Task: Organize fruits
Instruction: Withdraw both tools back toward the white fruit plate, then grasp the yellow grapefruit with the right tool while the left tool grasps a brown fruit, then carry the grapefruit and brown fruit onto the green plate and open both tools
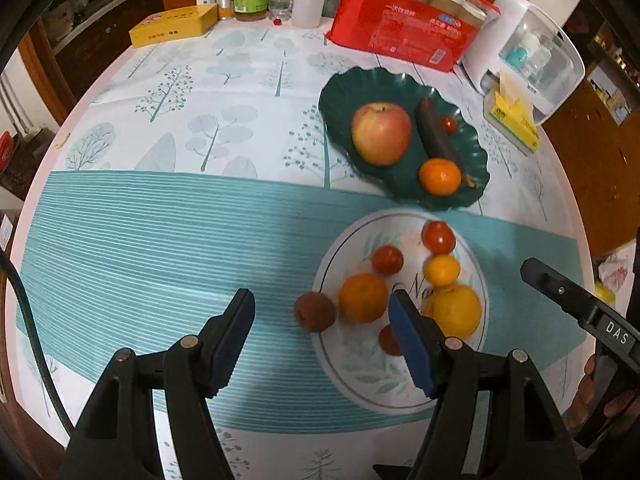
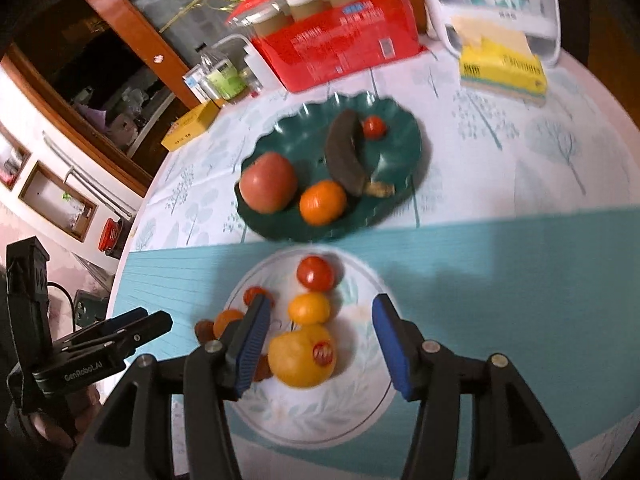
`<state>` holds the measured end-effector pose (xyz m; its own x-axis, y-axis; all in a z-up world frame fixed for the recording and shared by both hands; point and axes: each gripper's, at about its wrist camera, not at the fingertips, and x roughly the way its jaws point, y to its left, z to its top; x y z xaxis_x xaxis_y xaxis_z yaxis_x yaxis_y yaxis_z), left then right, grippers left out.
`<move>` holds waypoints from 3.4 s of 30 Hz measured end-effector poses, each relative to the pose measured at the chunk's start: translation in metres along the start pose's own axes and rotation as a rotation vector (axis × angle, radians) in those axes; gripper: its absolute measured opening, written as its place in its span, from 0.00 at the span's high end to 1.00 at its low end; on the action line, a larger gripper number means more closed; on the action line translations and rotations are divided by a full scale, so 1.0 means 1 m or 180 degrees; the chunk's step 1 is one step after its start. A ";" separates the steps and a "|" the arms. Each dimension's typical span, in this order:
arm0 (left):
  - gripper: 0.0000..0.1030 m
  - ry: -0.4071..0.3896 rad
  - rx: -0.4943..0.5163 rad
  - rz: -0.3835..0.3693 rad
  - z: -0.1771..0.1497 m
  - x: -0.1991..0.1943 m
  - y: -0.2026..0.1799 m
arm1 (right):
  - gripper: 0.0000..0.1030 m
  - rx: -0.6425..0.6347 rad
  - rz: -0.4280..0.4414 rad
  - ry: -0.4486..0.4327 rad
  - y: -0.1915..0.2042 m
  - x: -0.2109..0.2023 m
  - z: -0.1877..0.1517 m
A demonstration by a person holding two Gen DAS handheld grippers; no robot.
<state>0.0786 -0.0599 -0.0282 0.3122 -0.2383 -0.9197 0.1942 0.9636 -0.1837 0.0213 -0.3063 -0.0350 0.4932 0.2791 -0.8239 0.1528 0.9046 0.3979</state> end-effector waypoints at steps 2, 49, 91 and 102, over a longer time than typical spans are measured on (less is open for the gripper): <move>0.34 0.0047 0.0078 -0.0005 -0.002 0.003 0.002 | 0.48 0.0125 0.0020 0.0054 -0.002 0.003 -0.007; 0.71 0.0636 0.0817 -0.0591 0.009 0.080 0.012 | 0.38 0.0719 -0.0276 0.0789 0.022 0.081 -0.029; 0.71 -0.0352 0.0593 -0.0174 0.087 0.013 0.024 | 0.49 -0.0119 -0.0111 0.0090 0.056 0.026 0.072; 0.71 -0.0599 0.0676 -0.0192 0.153 0.010 0.010 | 0.49 -0.0271 -0.0188 -0.0203 0.056 0.028 0.137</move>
<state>0.2264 -0.0715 0.0139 0.4575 -0.3319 -0.8250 0.4020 0.9047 -0.1411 0.1609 -0.2919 0.0196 0.5394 0.2060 -0.8165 0.1112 0.9437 0.3115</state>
